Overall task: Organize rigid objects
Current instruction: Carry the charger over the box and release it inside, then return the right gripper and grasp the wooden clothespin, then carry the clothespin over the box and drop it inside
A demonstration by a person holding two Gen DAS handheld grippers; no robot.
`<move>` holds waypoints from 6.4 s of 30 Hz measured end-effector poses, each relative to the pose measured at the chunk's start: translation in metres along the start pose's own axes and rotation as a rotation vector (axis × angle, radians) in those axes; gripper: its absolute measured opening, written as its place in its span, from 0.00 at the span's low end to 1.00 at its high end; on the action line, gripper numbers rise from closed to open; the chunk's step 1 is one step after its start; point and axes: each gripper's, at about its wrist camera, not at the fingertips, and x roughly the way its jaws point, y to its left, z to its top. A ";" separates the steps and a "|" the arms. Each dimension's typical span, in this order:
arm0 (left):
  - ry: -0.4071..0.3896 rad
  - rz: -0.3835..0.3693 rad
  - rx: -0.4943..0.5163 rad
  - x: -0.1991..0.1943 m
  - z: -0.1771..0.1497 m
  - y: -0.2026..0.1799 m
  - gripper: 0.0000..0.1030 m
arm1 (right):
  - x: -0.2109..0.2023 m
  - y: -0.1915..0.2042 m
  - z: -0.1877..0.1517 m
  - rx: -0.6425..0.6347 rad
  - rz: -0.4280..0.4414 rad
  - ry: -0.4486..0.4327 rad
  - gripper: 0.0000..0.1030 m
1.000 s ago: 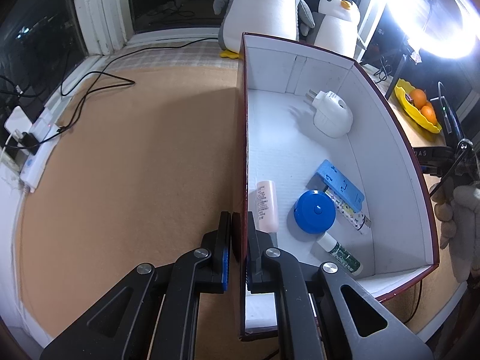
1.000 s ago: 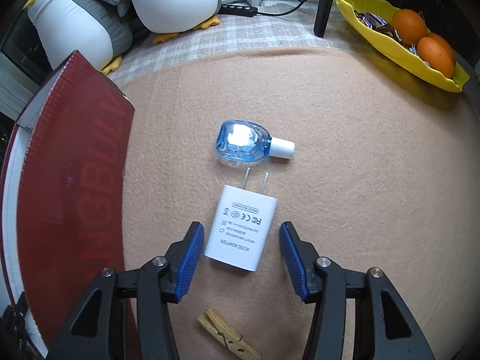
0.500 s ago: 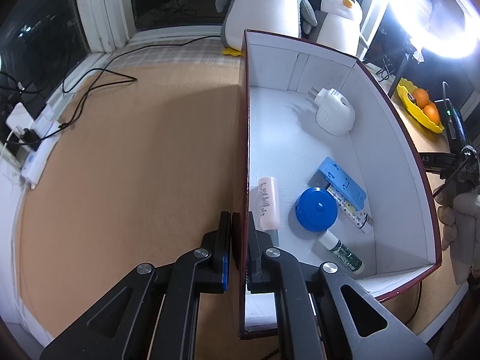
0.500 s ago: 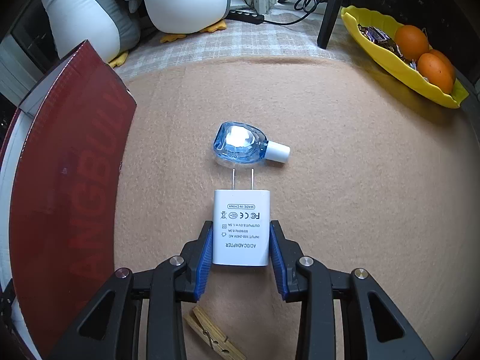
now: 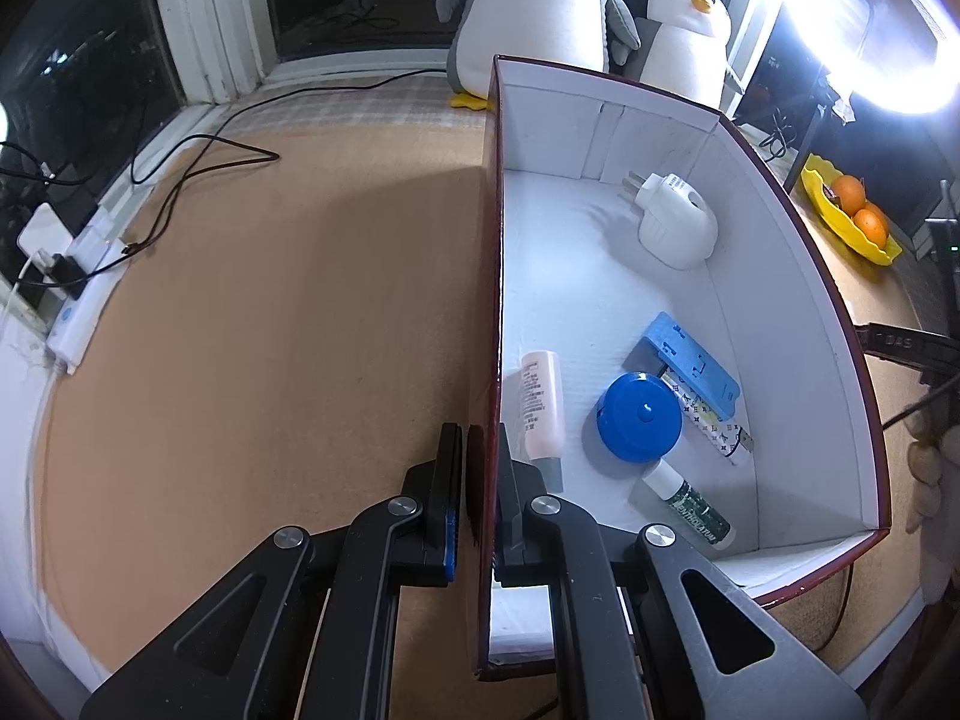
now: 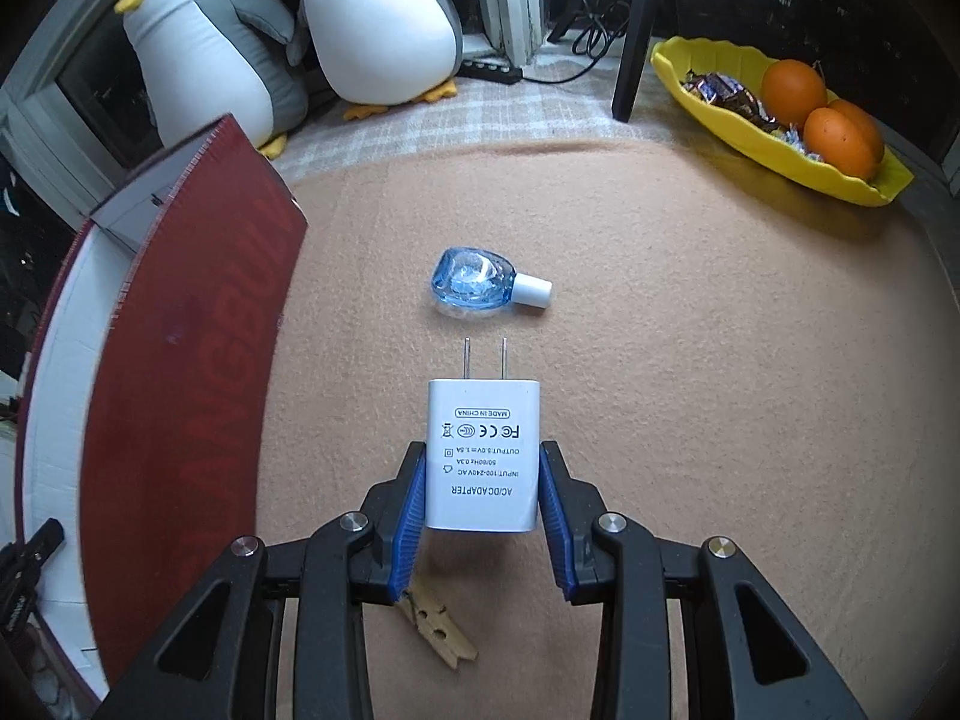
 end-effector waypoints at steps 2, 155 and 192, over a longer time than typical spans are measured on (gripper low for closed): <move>-0.001 0.002 -0.003 0.000 0.000 0.000 0.06 | -0.011 0.004 -0.001 -0.009 0.011 -0.020 0.31; -0.006 0.002 0.000 0.003 0.000 -0.003 0.06 | 0.016 0.049 -0.069 -0.362 0.032 0.098 0.11; -0.028 0.017 -0.050 -0.009 -0.003 -0.002 0.06 | -0.069 0.157 -0.004 -0.497 0.250 -0.150 0.11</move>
